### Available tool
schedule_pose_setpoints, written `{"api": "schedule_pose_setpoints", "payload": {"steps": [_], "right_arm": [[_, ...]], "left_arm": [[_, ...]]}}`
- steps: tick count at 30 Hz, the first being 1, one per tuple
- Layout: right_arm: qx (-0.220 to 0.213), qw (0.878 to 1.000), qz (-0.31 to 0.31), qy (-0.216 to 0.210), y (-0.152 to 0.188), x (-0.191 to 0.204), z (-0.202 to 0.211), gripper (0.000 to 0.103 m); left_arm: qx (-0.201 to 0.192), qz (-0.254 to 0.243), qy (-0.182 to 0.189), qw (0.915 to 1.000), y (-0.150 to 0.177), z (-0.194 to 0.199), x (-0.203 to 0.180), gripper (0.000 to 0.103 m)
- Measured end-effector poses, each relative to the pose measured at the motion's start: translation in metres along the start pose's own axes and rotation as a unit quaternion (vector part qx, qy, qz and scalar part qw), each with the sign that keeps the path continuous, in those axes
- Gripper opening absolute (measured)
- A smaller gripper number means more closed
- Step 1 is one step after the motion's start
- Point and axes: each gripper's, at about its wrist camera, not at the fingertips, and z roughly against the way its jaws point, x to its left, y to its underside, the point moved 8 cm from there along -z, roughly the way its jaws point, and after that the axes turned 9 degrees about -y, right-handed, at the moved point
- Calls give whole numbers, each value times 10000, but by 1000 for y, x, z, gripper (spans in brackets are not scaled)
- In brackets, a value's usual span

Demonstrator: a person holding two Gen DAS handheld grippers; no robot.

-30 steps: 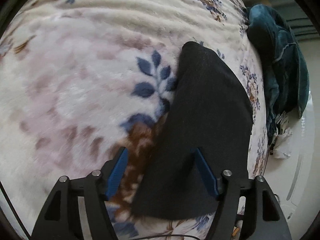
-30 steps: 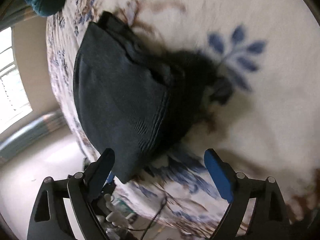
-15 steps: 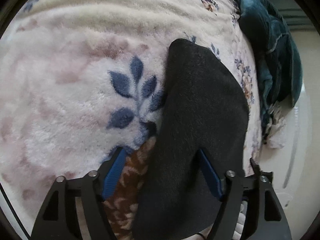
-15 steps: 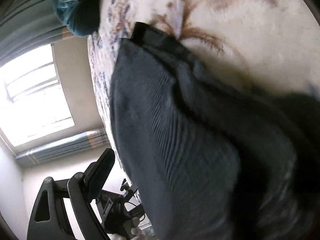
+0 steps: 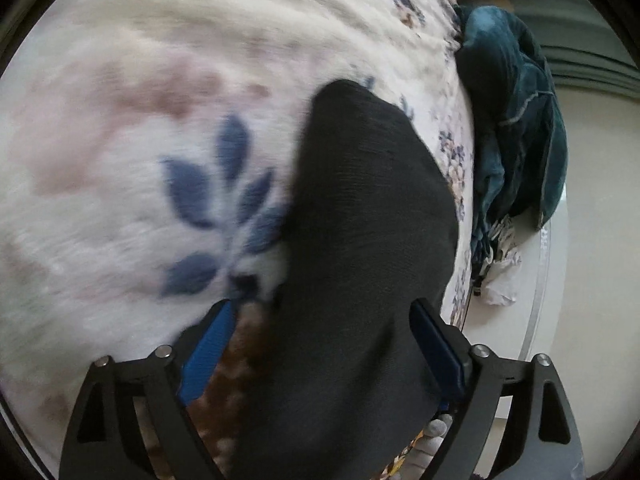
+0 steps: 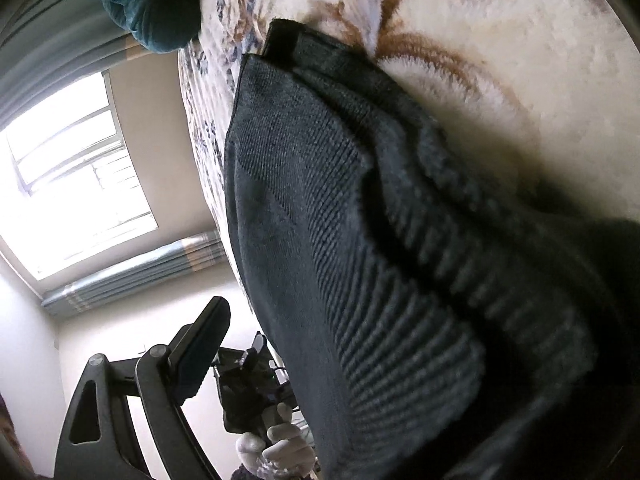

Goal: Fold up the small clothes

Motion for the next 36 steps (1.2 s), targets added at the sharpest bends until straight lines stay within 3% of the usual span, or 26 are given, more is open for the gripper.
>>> {"api": "schedule_pose_setpoints", "payload": {"steps": [4,6,7,8,9,11,18,23,29,36], "right_arm": [[-71,10000,-4,22,-4,0,-5,92],[-152,9999,-12,55,-6,2,-8,92],[-189,9998,-21,78,-8,0,-8,90],[-235,9996,-20,172,-9,0,-9,77],[-292,9989,18,365,-9,-1,-7,54],[-362,9978,32,546,-9,-5,-2,29],[-401,9959,544,604,-4,42,-6,24],[-378,9947,862,422,-15,97,-18,23],[-422,9905,1294,180,-52,163,-45,22],[-504,9855,1621,-3,-134,224,-133,22]], "left_arm": [[-132,-209,96,9996,-3,-9,-24,87],[-294,-457,-78,9985,-4,-12,-38,68],[-373,-551,-282,9974,-4,-13,-40,43],[-440,-568,-290,9970,-6,-12,-41,31],[-527,-485,-172,9973,-7,-7,-42,30],[-597,-400,-61,9974,-5,-2,-43,27],[-862,-562,67,9947,-5,22,-69,24],[-1072,-740,326,9909,-37,44,-103,24],[-1289,-1056,443,9850,-115,57,-147,24],[-1428,-1280,341,9809,-235,49,-165,24]]}}
